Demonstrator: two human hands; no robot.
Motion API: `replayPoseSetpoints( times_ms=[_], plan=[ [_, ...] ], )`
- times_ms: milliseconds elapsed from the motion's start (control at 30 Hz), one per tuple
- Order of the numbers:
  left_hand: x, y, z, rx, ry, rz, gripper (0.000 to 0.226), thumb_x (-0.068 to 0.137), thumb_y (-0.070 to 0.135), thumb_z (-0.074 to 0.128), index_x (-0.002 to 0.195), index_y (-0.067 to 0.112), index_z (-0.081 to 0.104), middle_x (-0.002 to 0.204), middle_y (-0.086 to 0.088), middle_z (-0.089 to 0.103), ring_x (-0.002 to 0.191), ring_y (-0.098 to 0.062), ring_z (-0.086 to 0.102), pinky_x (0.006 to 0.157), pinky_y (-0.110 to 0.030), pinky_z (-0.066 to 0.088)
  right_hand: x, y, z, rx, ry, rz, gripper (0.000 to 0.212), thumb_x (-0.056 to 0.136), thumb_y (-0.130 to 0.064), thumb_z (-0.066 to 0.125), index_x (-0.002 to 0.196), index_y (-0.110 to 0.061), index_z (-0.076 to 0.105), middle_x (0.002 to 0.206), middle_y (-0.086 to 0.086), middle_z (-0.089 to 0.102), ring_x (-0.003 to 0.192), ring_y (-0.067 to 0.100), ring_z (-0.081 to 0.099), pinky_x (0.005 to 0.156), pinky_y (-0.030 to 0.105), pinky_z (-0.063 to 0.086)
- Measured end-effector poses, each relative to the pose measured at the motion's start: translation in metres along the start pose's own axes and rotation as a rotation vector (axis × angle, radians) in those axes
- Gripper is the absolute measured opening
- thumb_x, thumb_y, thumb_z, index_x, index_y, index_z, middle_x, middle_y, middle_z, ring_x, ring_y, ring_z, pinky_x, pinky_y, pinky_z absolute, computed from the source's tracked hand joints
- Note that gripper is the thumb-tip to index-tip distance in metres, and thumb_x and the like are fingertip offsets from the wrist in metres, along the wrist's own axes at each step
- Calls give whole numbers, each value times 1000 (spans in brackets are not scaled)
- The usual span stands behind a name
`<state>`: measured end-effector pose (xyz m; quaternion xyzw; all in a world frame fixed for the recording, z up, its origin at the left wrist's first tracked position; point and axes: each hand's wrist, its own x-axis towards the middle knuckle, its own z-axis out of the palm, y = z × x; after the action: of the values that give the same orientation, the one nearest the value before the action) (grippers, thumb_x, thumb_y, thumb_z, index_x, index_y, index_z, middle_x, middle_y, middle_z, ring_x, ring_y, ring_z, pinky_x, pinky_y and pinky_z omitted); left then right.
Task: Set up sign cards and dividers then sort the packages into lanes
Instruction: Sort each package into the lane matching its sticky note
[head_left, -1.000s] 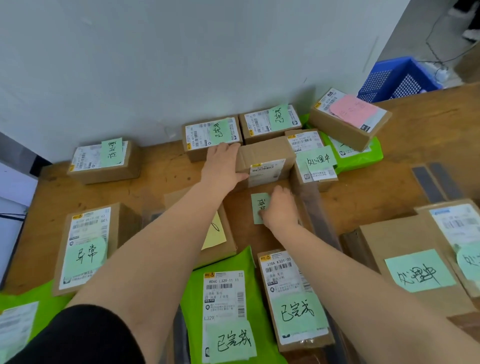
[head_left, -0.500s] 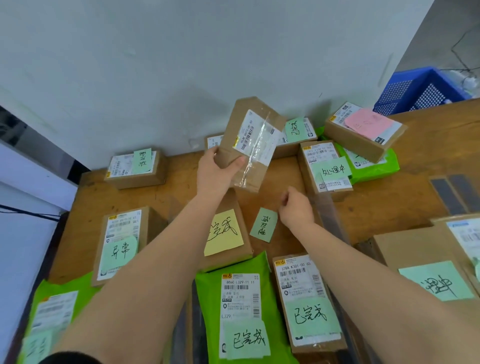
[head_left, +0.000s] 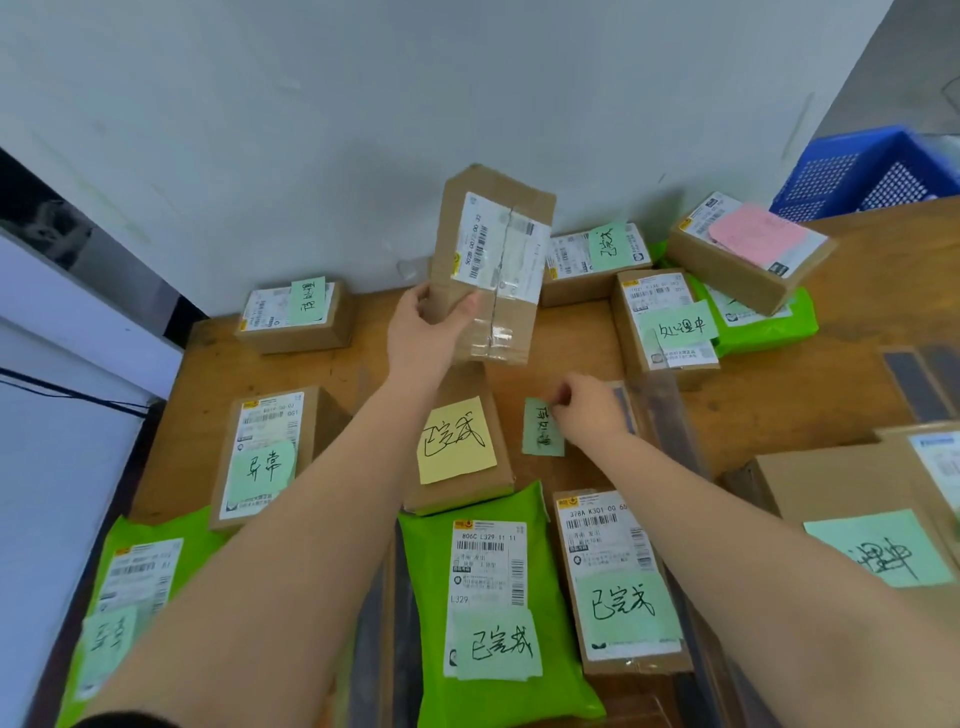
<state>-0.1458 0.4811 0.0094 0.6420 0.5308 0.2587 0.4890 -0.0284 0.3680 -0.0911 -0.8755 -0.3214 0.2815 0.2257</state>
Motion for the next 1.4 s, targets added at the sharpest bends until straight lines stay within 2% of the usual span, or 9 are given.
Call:
replayPoseSetpoints(
  times_ms=[100, 233, 367, 500, 733, 900, 1100, 1267, 1400],
  plan=[
    [-5, 6, -15, -80, 43, -34, 71, 80, 44, 68, 139, 17, 39, 137, -1, 48, 123, -19, 49, 105, -37, 42, -12, -12, -22, 328, 96, -16, 17, 89, -5, 55, 83, -19, 60, 94, 0, 61, 91, 16, 56, 56, 19, 41],
    [-19, 11, -37, -114, 44, -70, 70, 78, 43, 70, 136, 15, 43, 131, -2, 52, 116, -20, 55, 101, -40, 46, -35, -31, -60, 622, 125, -97, 18, 89, -5, 58, 86, -22, 65, 93, 0, 64, 93, 21, 63, 75, 37, 57],
    [-50, 4, -52, -157, 34, -119, 65, 75, 40, 74, 129, 15, 49, 116, 0, 59, 104, -20, 61, 94, -41, 52, -64, -49, -90, 607, 143, -258, 19, 87, -3, 60, 91, -22, 63, 86, -4, 63, 86, 15, 59, 73, 24, 50],
    [-84, -4, -60, -157, -20, -104, 62, 75, 39, 74, 127, 13, 51, 116, -4, 61, 100, -19, 63, 90, -39, 54, -95, -69, -101, 552, 97, -378, 26, 84, -3, 64, 85, -29, 62, 82, -7, 66, 83, 13, 59, 79, 27, 50],
    [-136, -21, -73, -168, -130, -59, 53, 73, 38, 76, 115, 14, 55, 110, -6, 65, 98, -22, 66, 88, -42, 54, -150, -101, -91, 353, 145, -539, 30, 82, 1, 64, 109, -11, 62, 90, -1, 62, 70, 0, 53, 70, 5, 42],
    [-166, -33, -77, -217, -153, -64, 48, 74, 33, 77, 110, 13, 54, 91, 2, 65, 79, -10, 64, 74, -27, 55, -187, -102, -72, 329, 188, -506, 32, 81, -1, 66, 111, -11, 61, 92, -1, 59, 79, 11, 57, 80, 20, 46],
    [-192, -54, -84, -282, -182, -71, 40, 74, 33, 77, 105, 18, 56, 101, -6, 66, 89, -20, 66, 85, -41, 55, -221, -93, -51, 228, 247, -511, 29, 80, -7, 68, 108, -13, 60, 91, -4, 55, 80, 11, 51, 78, 21, 40],
    [-214, -53, -79, -332, -205, -50, 43, 76, 31, 75, 110, 15, 56, 102, -3, 65, 86, -18, 65, 82, -39, 56, -240, -79, -53, 40, 524, -381, 48, 75, -37, 73, 115, -18, 55, 117, 0, 53, 109, 20, 49, 94, 36, 40],
    [-230, -42, -73, -380, -235, -43, 38, 78, 28, 73, 110, 15, 55, 102, -3, 65, 82, -16, 65, 76, -34, 56, -256, -59, -66, 107, 660, -274, 59, 74, -40, 73, 124, -19, 49, 126, 1, 46, 120, 21, 42, 99, 35, 34]
  ],
)
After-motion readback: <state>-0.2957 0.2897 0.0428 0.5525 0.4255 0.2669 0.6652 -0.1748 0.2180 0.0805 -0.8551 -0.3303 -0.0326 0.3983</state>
